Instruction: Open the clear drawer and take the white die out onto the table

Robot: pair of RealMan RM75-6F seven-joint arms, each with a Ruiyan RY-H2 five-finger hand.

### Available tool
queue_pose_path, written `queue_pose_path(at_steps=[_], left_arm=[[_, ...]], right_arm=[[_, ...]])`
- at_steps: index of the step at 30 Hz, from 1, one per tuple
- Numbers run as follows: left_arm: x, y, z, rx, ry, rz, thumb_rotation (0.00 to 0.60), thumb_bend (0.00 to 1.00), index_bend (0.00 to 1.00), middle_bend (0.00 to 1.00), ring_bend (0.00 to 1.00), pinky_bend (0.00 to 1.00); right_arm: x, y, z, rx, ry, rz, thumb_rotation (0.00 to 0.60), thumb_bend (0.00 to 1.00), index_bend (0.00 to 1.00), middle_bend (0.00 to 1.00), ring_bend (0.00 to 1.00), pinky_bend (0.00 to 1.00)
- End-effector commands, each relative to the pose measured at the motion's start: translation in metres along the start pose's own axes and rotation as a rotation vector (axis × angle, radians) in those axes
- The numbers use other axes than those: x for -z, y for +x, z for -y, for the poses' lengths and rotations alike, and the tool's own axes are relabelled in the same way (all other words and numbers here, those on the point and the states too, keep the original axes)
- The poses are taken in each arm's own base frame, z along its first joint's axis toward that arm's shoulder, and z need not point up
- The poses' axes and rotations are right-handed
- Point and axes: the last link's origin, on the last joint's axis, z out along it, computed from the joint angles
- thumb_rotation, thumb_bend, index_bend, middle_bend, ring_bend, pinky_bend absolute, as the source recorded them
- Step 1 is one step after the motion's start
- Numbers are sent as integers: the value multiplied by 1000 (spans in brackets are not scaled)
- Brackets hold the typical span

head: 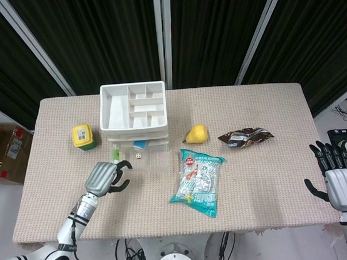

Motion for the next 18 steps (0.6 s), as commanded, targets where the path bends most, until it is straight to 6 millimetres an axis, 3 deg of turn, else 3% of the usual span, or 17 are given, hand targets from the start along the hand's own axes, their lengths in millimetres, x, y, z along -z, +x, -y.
queue_pose_path(at_steps=[1,10,15,18], left_arm=[[3,0,-1,4,-5,12,600,328,442,825,970,1000],[11,0,-2,-4,-12,56,600,324,432,823,970,1000],[15,5,-2,-17,-13,46,600,270,238,813,970,1000],[20,10,-1,-25,-15,34,600,258,217,812,969,1000]], right_arm=[[0,0,1,0,2,-1,600,216,0,30,0,0],[0,0,1,-2,0,-2,600,216,0,30,0,0],[1,1,1,-3,0,-7,600,219,0,30,0,0],[2,2,0,0,-3,-8,600,223,0,30,0,0]])
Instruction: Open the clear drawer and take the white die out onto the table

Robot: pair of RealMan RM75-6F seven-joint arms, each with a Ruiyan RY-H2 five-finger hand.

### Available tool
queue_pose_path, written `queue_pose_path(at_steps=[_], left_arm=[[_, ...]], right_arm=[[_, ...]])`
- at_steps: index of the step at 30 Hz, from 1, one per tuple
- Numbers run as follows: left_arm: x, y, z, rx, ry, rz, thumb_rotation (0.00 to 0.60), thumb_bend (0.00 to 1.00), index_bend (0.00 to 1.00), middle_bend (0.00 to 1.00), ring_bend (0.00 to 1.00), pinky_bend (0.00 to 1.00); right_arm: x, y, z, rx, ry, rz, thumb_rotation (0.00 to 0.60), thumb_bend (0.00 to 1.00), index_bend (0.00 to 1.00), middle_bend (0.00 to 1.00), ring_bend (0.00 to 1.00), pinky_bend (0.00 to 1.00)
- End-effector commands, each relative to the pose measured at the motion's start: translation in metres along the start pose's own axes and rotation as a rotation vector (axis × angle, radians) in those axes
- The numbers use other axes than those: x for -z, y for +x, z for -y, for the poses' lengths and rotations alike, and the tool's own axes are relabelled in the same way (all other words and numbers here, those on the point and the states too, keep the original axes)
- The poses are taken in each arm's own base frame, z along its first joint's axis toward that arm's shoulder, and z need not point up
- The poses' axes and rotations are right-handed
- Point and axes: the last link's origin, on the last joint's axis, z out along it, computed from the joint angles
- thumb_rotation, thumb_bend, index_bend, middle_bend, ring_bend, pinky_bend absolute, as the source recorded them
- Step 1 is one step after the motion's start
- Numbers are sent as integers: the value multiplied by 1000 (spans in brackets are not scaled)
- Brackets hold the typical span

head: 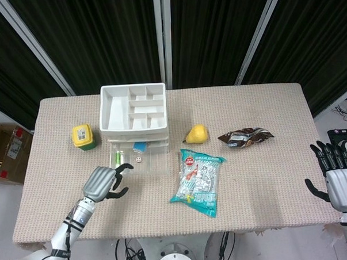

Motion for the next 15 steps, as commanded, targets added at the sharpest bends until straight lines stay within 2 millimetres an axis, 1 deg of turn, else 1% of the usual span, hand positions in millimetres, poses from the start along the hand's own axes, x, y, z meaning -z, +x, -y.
queue_pose_path(at_steps=[1,5,8,11,12,15], left_arm=[[6,4,1,-9,-2,-11,600,257,218,812,969,1000],[15,14,1,-13,-9,-42,600,256,242,814,969,1000],[13,30,0,15,-24,-94,600,252,314,819,970,1000],[-2,45,2,19,-43,-138,600,255,384,827,972,1000],[-11,50,2,1,-53,-145,600,257,412,831,974,1000],[-33,54,3,-92,-75,-142,600,261,456,838,978,1000]], right_arm=[[1,1,-1,2,-2,-1,600,223,0,30,0,0],[2,2,-1,0,-5,-4,600,223,0,30,0,0],[2,2,-1,2,-4,-6,600,223,0,30,0,0],[2,2,1,0,7,-5,600,223,0,30,0,0],[2,1,2,0,11,-5,600,223,0,30,0,0],[4,2,2,1,11,-7,600,223,0,30,0,0]])
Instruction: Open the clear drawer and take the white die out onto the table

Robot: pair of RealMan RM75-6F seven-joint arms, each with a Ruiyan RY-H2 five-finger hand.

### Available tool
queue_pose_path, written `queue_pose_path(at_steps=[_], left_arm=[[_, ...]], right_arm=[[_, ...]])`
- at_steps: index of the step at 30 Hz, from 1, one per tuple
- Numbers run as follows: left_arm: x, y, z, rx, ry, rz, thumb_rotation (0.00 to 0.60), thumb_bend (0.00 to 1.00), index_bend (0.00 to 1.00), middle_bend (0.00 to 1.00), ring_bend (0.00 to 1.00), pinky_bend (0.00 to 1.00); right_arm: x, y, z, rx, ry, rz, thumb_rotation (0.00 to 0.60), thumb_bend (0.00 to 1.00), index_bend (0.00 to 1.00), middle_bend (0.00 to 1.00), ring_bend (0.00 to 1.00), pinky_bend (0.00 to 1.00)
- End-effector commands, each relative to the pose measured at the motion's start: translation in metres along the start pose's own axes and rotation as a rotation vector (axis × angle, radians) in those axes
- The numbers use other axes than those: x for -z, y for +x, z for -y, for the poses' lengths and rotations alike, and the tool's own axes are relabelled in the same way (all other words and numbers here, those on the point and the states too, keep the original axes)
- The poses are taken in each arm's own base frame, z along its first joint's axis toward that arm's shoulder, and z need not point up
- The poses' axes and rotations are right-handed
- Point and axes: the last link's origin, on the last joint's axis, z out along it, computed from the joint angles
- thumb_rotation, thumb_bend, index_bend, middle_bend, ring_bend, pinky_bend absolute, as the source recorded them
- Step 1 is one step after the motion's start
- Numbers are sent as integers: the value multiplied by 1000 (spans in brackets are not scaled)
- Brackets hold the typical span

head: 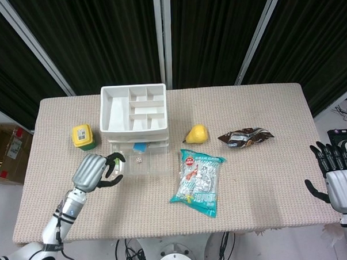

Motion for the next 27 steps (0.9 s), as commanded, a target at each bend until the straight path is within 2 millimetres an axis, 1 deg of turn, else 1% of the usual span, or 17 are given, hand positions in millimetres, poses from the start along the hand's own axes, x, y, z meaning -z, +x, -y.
queue_pose_path(at_steps=[1,4,9,14,27], left_arm=[[-29,3,3,-112,-33,3,600,261,460,839,978,1000],[-45,-5,5,-173,-32,40,600,261,469,840,980,1000],[-59,-18,6,-215,-14,98,600,245,468,837,977,1000],[-64,-24,4,-227,-2,125,600,221,468,834,976,1000],[-81,-43,-10,-307,-26,151,600,217,466,834,976,1000]], right_arm=[[1,1,-1,1,-4,-3,600,224,0,30,0,0],[3,2,-3,2,-12,-4,600,223,0,30,0,0],[4,0,-4,2,-19,2,600,223,0,30,0,0],[3,0,-5,2,-23,3,600,223,0,30,0,0],[2,-2,-10,-4,-37,10,600,223,0,29,0,0]])
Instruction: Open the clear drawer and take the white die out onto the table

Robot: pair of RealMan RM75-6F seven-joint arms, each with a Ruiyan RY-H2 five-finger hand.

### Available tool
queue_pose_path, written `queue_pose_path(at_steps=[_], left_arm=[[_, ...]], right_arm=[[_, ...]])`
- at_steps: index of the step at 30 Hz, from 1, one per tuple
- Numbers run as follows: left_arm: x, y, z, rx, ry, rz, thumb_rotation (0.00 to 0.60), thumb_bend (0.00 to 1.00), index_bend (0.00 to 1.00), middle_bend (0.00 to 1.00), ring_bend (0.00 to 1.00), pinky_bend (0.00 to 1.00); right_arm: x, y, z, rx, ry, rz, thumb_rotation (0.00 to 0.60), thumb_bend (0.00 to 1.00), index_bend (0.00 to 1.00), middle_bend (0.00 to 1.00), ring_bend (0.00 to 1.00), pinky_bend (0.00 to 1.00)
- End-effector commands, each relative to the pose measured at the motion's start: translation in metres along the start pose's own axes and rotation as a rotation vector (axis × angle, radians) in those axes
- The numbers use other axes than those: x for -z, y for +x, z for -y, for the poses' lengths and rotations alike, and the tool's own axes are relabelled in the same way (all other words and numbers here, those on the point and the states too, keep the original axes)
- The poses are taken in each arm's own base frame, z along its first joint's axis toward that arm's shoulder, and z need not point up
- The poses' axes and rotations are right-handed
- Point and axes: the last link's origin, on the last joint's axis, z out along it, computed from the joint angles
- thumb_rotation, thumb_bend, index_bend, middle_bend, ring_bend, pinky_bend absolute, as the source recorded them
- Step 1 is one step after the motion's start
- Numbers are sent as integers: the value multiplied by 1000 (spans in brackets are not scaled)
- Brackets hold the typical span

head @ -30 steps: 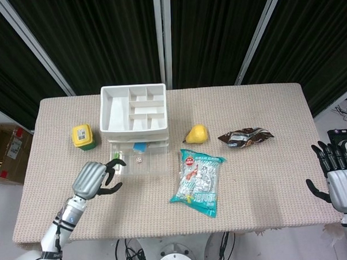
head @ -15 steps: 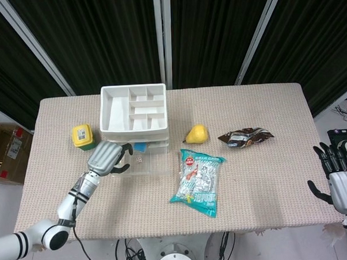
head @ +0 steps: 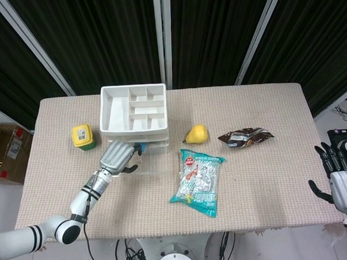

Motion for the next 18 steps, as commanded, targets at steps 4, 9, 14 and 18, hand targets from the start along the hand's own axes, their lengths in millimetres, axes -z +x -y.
queue_pose_path(at_steps=[4,9,14,18], left_arm=[[-6,-5,-4,-20,10,19,600,216,464,834,976,1000],[-7,-9,-5,-27,17,42,600,219,464,834,977,1000],[-8,-11,-5,-19,25,52,600,223,466,834,977,1000],[-10,-12,-5,-20,26,57,600,241,475,834,976,1000]], right_arm=[[0,0,-2,-1,-4,0,600,223,0,30,0,0],[0,-1,-4,-4,-8,3,600,223,0,30,0,0],[0,-1,-4,-5,-9,3,600,223,0,30,0,0],[0,0,-4,-4,-9,2,600,223,0,30,0,0]])
